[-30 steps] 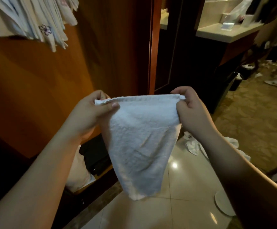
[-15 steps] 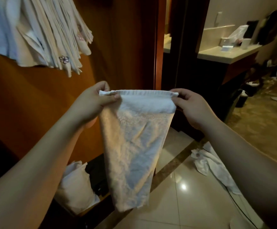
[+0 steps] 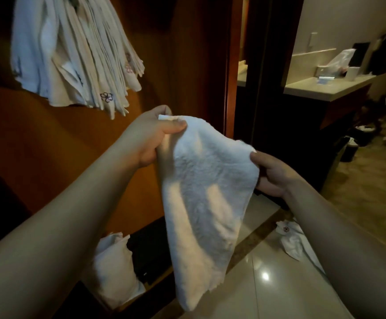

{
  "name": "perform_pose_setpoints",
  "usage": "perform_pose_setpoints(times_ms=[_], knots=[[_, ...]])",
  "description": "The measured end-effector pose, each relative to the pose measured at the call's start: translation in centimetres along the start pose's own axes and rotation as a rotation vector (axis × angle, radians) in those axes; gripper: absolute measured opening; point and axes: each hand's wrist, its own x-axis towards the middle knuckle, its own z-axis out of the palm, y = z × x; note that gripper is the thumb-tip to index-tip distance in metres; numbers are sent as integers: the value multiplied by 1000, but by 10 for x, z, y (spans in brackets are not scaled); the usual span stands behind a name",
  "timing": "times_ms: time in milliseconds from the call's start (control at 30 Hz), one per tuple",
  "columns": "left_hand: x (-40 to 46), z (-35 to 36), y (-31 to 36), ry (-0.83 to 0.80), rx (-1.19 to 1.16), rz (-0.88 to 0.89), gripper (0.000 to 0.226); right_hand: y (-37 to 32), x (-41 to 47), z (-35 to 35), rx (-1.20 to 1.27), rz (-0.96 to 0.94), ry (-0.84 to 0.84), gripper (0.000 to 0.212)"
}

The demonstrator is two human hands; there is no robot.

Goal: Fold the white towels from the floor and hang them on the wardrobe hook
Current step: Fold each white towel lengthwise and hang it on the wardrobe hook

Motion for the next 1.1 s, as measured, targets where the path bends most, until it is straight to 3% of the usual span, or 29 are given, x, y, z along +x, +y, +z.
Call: perform_pose_setpoints(times_ms=[133, 367, 667, 733, 833, 933, 967, 1100], knots=[[-3, -4, -6, -64, 9, -24, 31, -4, 3, 2, -32, -57, 59, 46], [-3, -13, -14, -118, 27, -16, 28, -2, 5, 13, -34, -243, 218, 22], [-10, -26, -49, -191, 275, -22, 21, -14, -7, 21, -411, -309, 260, 26], [-5, -29, -40, -167, 181, 52, 16, -25, -6, 26, -398, -352, 258, 26], [5, -28, -42, -109, -262, 33, 21, -42, 3, 38, -327, -371, 238, 27], [1, -4, -68, -146, -442, -226, 85, -42, 12, 40, -285, -333, 280, 32], [-2, 4, -78, -160, -446, -281, 94, -38, 13, 36, -287, -308, 294, 31], [-7, 17, -102, -122, -452, -280, 60, -12, 3, 14, -313, -210, 367, 39]])
